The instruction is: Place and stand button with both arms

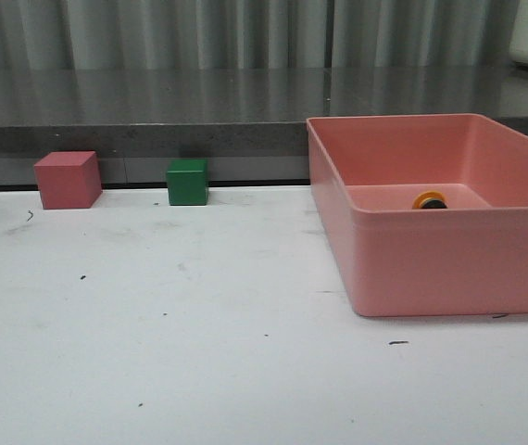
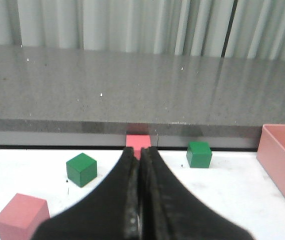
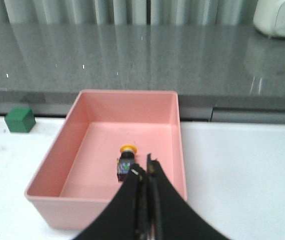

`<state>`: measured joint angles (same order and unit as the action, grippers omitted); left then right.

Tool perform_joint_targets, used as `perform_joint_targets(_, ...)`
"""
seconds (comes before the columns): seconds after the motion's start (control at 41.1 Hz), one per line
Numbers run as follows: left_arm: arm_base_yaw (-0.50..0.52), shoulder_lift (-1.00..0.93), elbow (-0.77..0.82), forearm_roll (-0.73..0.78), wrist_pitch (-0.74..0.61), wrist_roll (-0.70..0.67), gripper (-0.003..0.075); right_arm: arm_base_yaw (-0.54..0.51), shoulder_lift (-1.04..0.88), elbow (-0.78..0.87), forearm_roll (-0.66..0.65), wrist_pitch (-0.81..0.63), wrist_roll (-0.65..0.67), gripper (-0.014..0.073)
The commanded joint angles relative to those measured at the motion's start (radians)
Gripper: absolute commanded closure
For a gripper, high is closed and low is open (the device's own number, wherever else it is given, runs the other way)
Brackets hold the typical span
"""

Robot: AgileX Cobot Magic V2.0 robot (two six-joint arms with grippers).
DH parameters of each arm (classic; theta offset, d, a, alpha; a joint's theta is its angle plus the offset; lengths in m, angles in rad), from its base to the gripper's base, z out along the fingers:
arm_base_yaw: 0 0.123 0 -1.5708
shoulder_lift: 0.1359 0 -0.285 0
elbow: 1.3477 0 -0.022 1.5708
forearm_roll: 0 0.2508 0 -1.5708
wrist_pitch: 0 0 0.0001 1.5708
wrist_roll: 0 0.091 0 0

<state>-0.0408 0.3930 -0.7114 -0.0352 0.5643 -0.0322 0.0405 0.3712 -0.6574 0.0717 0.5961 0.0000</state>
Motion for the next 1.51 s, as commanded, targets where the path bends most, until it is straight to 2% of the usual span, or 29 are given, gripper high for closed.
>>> perform_joint_targets(0.0, -0.001, 0.061, -0.031, -0.004, -0.067, -0.002, 0.074, -0.006, 0.07, -0.032, -0.011, -0.01, -0.006, 0.0712)
perform_joint_targets(0.511, -0.001, 0.235, -0.031, -0.004, -0.076, -0.002, 0.0739, -0.006, 0.236, -0.032, -0.011, 0.032, -0.006, 0.0708)
perform_joint_targets(0.584, -0.001, 0.253, -0.031, -0.004, -0.076, -0.002, 0.0734, -0.006, 0.247, -0.032, -0.012, 0.031, -0.006, 0.0679)
perform_joint_targets(0.657, -0.001, 0.266, -0.031, -0.004, -0.076, -0.002, 0.0682, -0.006, 0.248, -0.032, -0.012, 0.032, -0.006, 0.0586)
perform_joint_targets(0.706, -0.001, 0.276, -0.031, -0.004, -0.076, -0.002, 0.0615, -0.006, 0.252, -0.032, -0.012, 0.028, -0.006, 0.0489)
perform_joint_targets(0.779, -0.001, 0.283, -0.031, -0.003, -0.076, -0.002, 0.0482, -0.006, 0.256, -0.032, -0.015, 0.029, -0.006, 0.0314)
perform_joint_targets(0.852, -0.001, 0.29, -0.031, -0.003, -0.083, -0.002, 0.033, -0.006, 0.265, -0.032, -0.019, 0.028, -0.006, 0.0179)
perform_joint_targets(0.949, -0.001, 0.292, -0.031, -0.003, -0.085, -0.002, 0.0213, -0.006, 0.282, -0.032, -0.023, 0.034, -0.006, 0.0078)
perform_joint_targets(1.071, -0.008, 0.292, -0.031, -0.023, -0.079, -0.002, 0.0206, -0.006, 0.318, -0.042, -0.013, 0.058, -0.006, 0.0071)
perform_joint_targets(1.168, -0.055, 0.292, -0.031, -0.036, -0.079, -0.002, 0.0206, -0.004, 0.37, -0.086, 0.014, 0.13, -0.006, 0.0071)
perform_joint_targets(1.314, -0.181, 0.292, -0.031, -0.035, -0.066, -0.002, 0.0206, 0.045, 0.471, -0.179, 0.015, 0.226, -0.007, 0.0071)
perform_joint_targets(1.485, -0.334, 0.292, -0.031, -0.025, -0.063, -0.002, 0.0206, 0.138, 0.622, -0.291, -0.001, 0.265, -0.008, 0.0071)
